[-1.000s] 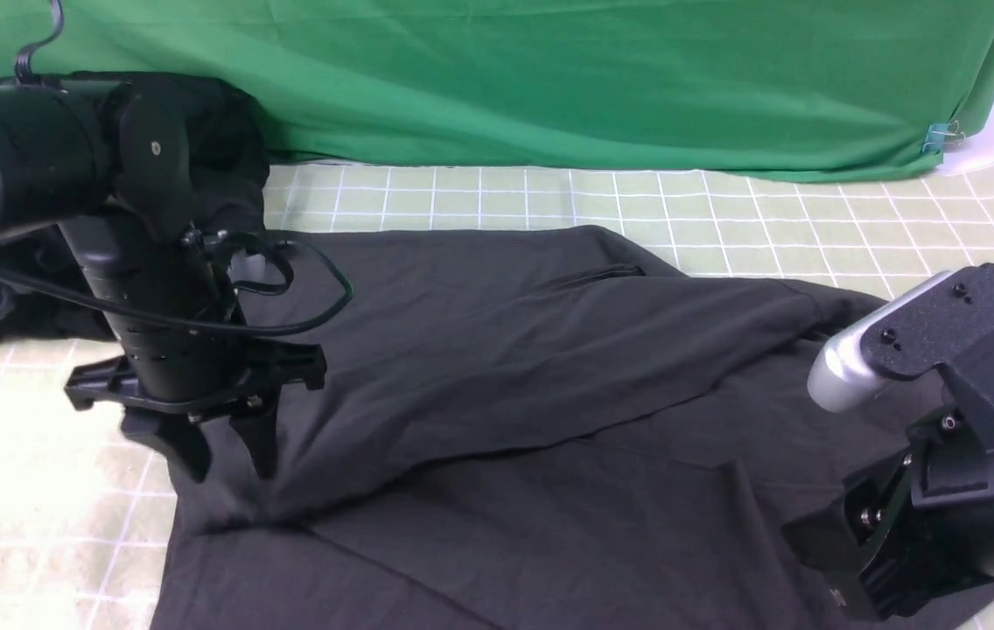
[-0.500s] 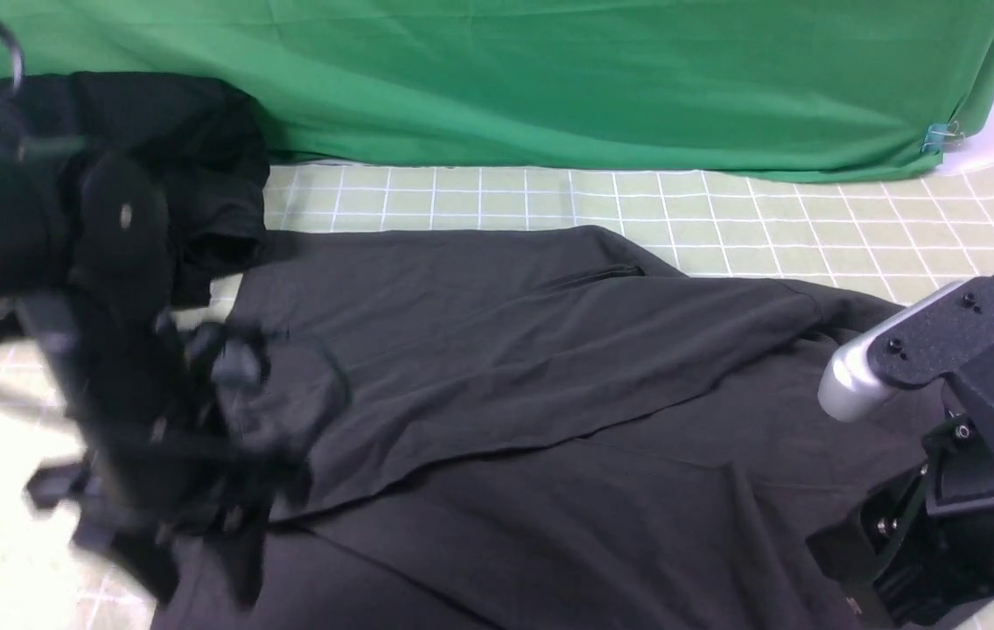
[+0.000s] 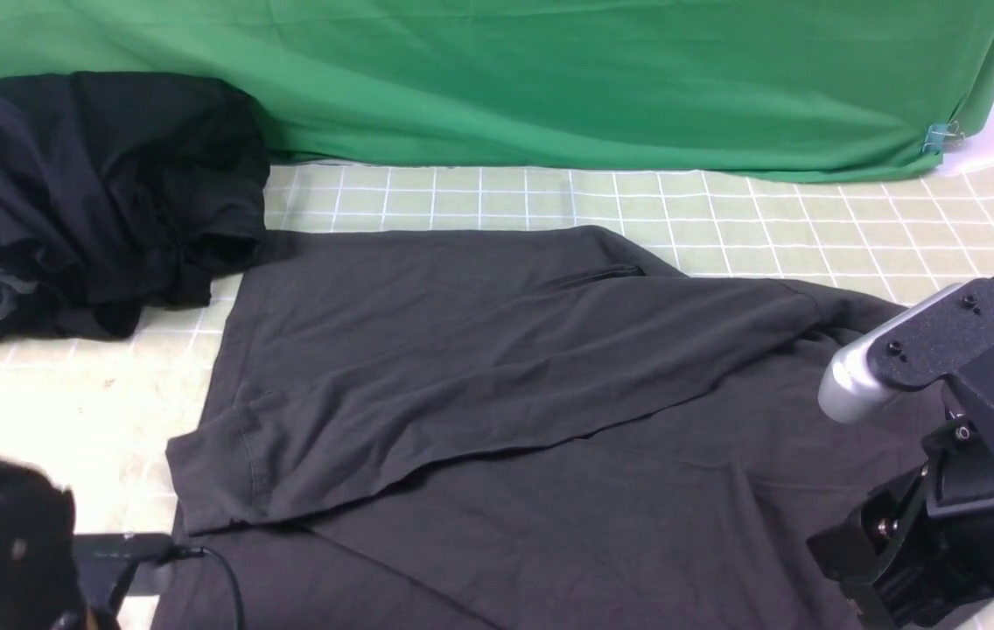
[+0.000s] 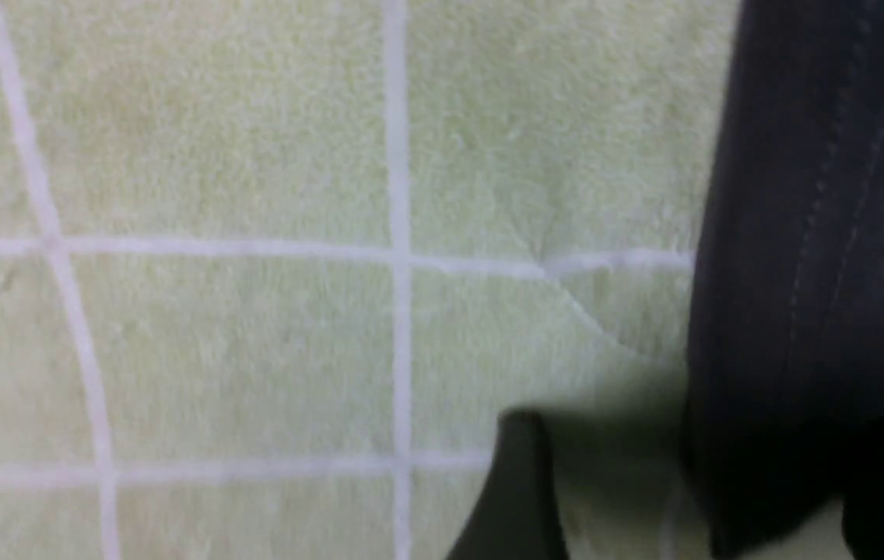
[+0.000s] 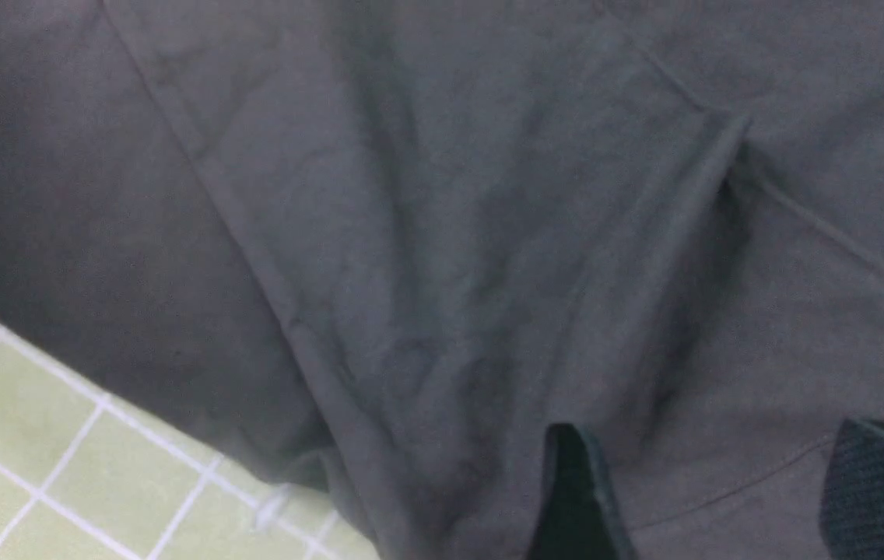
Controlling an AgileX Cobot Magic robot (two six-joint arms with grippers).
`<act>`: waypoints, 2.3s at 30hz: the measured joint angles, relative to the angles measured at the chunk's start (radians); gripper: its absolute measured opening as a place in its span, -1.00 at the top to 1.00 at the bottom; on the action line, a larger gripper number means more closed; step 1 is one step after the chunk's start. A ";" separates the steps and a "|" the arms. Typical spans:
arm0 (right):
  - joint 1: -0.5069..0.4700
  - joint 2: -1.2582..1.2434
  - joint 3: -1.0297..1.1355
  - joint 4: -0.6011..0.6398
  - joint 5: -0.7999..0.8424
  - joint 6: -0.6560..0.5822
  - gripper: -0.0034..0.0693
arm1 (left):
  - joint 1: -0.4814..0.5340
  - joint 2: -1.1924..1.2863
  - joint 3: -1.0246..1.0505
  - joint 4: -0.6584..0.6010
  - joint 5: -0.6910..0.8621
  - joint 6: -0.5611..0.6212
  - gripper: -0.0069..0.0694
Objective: Fold a long-sleeved shirt over a green coffee tablecloth.
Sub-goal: 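Grasp the near edge of the shirt at its hem and shoulder corners, then fold the black garment in half by bringing its near edge over to the far edge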
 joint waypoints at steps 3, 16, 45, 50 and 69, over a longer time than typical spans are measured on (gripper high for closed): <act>0.000 0.000 0.000 0.000 0.001 -0.002 -0.21 | 0.000 0.000 0.004 -0.001 -0.008 -0.010 -0.46; 0.099 0.058 0.026 0.143 0.203 -0.251 -0.28 | -0.002 -0.025 -0.075 0.035 0.118 0.030 0.78; 0.249 0.170 0.178 0.075 0.034 -0.083 0.82 | -0.002 -0.401 -0.135 -0.019 0.351 0.042 0.78; 0.249 0.064 0.069 -0.049 0.114 -0.018 0.82 | 0.008 -0.414 -0.316 0.064 0.363 0.015 0.78; -0.170 0.647 -0.649 -0.239 -0.010 -0.181 0.83 | 0.240 0.363 -1.016 0.068 0.175 0.131 0.78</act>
